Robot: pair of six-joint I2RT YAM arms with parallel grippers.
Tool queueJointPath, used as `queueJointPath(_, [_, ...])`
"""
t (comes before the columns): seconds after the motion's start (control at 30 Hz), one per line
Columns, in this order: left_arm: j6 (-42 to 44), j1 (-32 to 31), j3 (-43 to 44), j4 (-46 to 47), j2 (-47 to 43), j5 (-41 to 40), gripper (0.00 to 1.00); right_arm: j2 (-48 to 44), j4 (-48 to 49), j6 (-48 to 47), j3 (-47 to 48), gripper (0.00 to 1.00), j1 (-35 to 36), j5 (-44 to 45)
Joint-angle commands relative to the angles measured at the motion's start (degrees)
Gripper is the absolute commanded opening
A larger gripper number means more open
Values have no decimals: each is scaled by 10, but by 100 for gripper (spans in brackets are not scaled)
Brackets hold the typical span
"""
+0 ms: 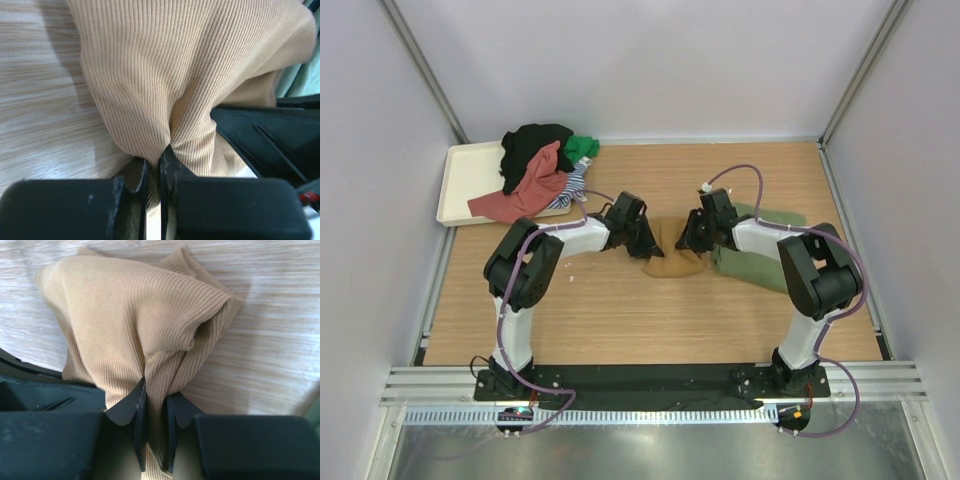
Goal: Fold and stack the tank tops
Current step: Neatly place the folded tank top to the corner
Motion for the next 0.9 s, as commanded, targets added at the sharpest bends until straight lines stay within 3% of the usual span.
queueJointPath(0.0, [27,-19,11,-47,-4,-50,0,-49,-35,-14,28,2,12,-8])
queueJointPath(0.4, [19,-36,77,-39,-64,-60,0,-128,-134,-24,109,1,-54,-7])
queueJointPath(0.7, [17,-74,185,3,14,-56,0,-135,-186,-42,135,1,-123,-7])
queueJointPath(0.87, [39,-115,262,11,57,-61,0,-179,-196,-50,105,1,-158,12])
